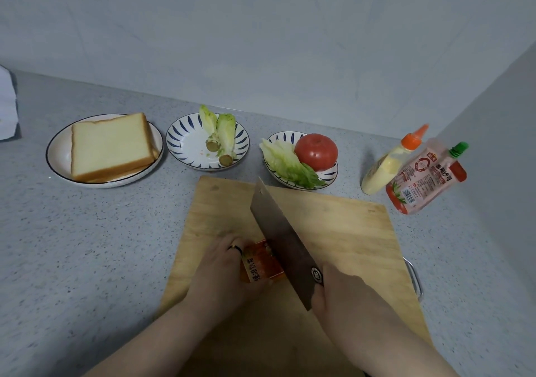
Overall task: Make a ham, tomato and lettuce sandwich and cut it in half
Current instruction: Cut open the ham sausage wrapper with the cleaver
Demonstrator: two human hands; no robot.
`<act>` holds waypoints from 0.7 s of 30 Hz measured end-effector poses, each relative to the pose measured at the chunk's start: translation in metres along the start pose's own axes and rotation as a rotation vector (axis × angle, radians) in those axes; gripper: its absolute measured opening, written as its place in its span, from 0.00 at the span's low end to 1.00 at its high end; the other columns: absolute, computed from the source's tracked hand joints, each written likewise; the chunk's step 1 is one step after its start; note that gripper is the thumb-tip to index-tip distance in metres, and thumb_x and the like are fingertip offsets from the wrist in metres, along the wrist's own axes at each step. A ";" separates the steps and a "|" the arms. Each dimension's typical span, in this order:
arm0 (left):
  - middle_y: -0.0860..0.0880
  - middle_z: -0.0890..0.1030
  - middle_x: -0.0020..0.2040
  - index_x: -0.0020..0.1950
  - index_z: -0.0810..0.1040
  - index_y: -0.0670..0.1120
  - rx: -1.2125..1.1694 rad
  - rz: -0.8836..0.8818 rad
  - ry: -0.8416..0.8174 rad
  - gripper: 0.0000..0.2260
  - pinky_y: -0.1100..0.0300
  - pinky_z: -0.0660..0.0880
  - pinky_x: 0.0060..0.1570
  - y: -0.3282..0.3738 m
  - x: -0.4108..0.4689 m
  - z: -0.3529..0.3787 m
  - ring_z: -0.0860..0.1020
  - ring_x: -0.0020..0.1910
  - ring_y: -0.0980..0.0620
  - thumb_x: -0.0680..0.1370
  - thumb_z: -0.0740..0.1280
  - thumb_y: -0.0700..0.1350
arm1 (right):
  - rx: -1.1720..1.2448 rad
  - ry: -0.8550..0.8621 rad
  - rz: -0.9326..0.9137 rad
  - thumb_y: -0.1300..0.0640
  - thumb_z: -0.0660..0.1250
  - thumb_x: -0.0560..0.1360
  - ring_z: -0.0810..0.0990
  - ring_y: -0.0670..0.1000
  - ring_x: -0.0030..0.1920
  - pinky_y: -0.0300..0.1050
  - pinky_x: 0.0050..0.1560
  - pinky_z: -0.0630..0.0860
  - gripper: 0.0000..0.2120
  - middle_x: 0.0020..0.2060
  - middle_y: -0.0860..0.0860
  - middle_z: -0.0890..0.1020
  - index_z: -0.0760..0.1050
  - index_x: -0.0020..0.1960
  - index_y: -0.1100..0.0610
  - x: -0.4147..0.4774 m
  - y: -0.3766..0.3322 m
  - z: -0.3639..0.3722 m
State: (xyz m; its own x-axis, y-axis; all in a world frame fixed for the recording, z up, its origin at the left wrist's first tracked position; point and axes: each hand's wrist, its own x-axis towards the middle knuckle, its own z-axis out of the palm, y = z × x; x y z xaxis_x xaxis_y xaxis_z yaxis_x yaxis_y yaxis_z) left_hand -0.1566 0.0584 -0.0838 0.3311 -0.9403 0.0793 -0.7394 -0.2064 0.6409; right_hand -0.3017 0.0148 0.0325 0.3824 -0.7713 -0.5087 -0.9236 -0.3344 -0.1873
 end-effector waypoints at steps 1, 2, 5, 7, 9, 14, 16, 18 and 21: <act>0.56 0.67 0.60 0.65 0.66 0.53 -0.001 0.000 -0.006 0.29 0.71 0.56 0.59 -0.001 0.000 0.000 0.63 0.61 0.58 0.68 0.68 0.60 | 0.011 -0.007 0.004 0.54 0.51 0.79 0.71 0.49 0.38 0.38 0.31 0.64 0.11 0.32 0.45 0.66 0.63 0.60 0.53 -0.001 -0.001 -0.001; 0.56 0.67 0.60 0.65 0.65 0.53 0.000 0.000 -0.015 0.29 0.70 0.56 0.60 0.000 0.001 -0.001 0.63 0.61 0.58 0.68 0.68 0.60 | 0.021 -0.019 0.012 0.55 0.51 0.79 0.71 0.48 0.37 0.39 0.33 0.67 0.11 0.33 0.46 0.67 0.64 0.60 0.53 -0.001 -0.002 -0.003; 0.56 0.67 0.61 0.65 0.65 0.53 0.014 -0.002 -0.033 0.29 0.68 0.57 0.62 -0.001 0.003 -0.001 0.63 0.62 0.58 0.68 0.68 0.60 | 0.058 -0.038 0.044 0.56 0.51 0.80 0.73 0.48 0.35 0.43 0.39 0.73 0.11 0.33 0.47 0.68 0.64 0.60 0.54 0.001 -0.004 -0.006; 0.56 0.67 0.60 0.65 0.65 0.53 0.023 -0.005 -0.039 0.29 0.68 0.58 0.61 0.001 0.003 -0.001 0.64 0.61 0.58 0.69 0.68 0.60 | 0.061 -0.030 0.036 0.56 0.51 0.80 0.75 0.49 0.36 0.41 0.35 0.71 0.11 0.33 0.47 0.67 0.64 0.60 0.54 0.001 -0.002 -0.005; 0.56 0.67 0.60 0.65 0.65 0.53 0.016 -0.009 -0.040 0.28 0.67 0.59 0.60 0.001 0.002 -0.001 0.65 0.60 0.57 0.69 0.68 0.59 | 0.056 -0.002 0.001 0.57 0.51 0.79 0.72 0.48 0.33 0.39 0.32 0.67 0.10 0.33 0.46 0.67 0.62 0.60 0.51 0.000 -0.002 -0.003; 0.56 0.67 0.59 0.65 0.66 0.53 -0.003 -0.026 -0.021 0.28 0.68 0.58 0.57 0.002 0.000 -0.001 0.64 0.59 0.57 0.68 0.68 0.59 | 0.041 -0.008 -0.023 0.58 0.52 0.79 0.69 0.44 0.29 0.37 0.30 0.66 0.07 0.32 0.45 0.68 0.58 0.50 0.46 -0.001 -0.001 -0.001; 0.56 0.67 0.59 0.64 0.65 0.54 -0.013 -0.039 -0.023 0.28 0.68 0.58 0.57 0.002 -0.001 0.000 0.64 0.59 0.57 0.68 0.68 0.60 | 0.030 -0.025 -0.024 0.57 0.51 0.79 0.68 0.43 0.27 0.35 0.27 0.66 0.08 0.32 0.45 0.68 0.55 0.44 0.46 -0.001 0.000 -0.004; 0.57 0.67 0.58 0.64 0.65 0.55 -0.023 -0.054 -0.020 0.28 0.67 0.58 0.58 0.001 -0.001 0.000 0.64 0.60 0.57 0.67 0.69 0.60 | -0.004 -0.044 0.005 0.56 0.51 0.79 0.67 0.42 0.26 0.35 0.26 0.66 0.10 0.32 0.45 0.67 0.55 0.40 0.47 0.000 0.002 -0.007; 0.58 0.66 0.57 0.64 0.65 0.55 -0.039 -0.061 -0.032 0.28 0.68 0.58 0.56 0.001 0.000 -0.001 0.65 0.59 0.58 0.67 0.69 0.60 | -0.005 -0.067 0.051 0.54 0.51 0.79 0.67 0.43 0.25 0.36 0.27 0.66 0.12 0.32 0.46 0.68 0.58 0.37 0.49 -0.001 0.002 -0.007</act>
State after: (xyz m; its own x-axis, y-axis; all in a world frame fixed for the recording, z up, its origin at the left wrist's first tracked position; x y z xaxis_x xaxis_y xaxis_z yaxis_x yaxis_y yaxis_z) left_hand -0.1566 0.0586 -0.0827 0.3552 -0.9347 0.0151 -0.6951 -0.2532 0.6728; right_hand -0.3038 0.0114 0.0389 0.3324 -0.7495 -0.5725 -0.9416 -0.2988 -0.1554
